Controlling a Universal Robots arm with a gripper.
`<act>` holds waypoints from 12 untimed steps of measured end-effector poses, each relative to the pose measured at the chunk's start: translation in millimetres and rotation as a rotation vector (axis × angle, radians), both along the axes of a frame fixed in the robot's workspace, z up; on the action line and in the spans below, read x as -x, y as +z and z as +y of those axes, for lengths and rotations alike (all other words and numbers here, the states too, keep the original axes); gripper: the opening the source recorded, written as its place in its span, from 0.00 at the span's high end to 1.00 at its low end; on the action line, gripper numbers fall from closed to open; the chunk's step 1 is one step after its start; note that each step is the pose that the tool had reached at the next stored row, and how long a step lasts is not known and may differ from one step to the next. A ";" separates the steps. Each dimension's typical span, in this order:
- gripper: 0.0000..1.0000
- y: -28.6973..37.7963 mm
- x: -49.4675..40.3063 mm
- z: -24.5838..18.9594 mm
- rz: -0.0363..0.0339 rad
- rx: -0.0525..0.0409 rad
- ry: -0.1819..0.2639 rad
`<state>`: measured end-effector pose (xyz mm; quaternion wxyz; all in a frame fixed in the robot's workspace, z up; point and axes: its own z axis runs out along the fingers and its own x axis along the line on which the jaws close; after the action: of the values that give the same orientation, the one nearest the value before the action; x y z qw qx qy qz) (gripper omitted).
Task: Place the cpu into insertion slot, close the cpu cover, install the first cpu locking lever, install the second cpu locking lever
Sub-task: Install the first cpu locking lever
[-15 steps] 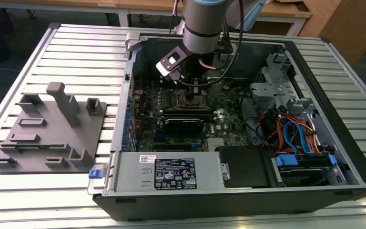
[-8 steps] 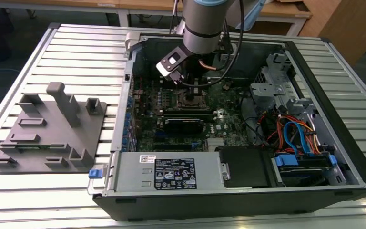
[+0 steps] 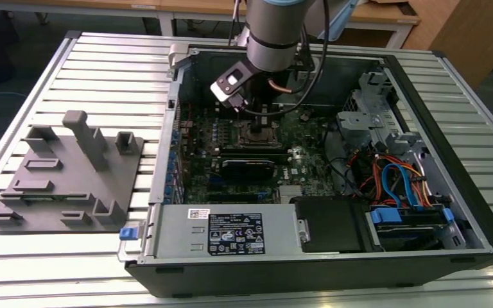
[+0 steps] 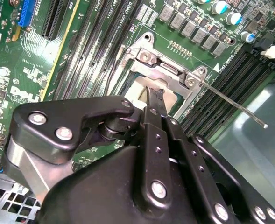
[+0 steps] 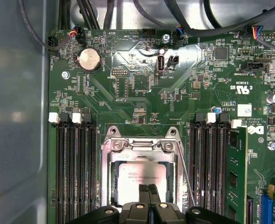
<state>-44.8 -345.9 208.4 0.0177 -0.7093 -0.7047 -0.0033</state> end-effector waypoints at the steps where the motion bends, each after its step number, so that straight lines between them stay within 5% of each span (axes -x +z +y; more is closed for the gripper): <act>1: 0.90 1.0 0.0 0.0 0.0000 0.0000 0.000; 12: 0.90 13.0 0.0 0.0 0.0000 0.0000 0.000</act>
<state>-44.8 -345.9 221.4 0.0177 -0.7093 -0.7046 -0.0033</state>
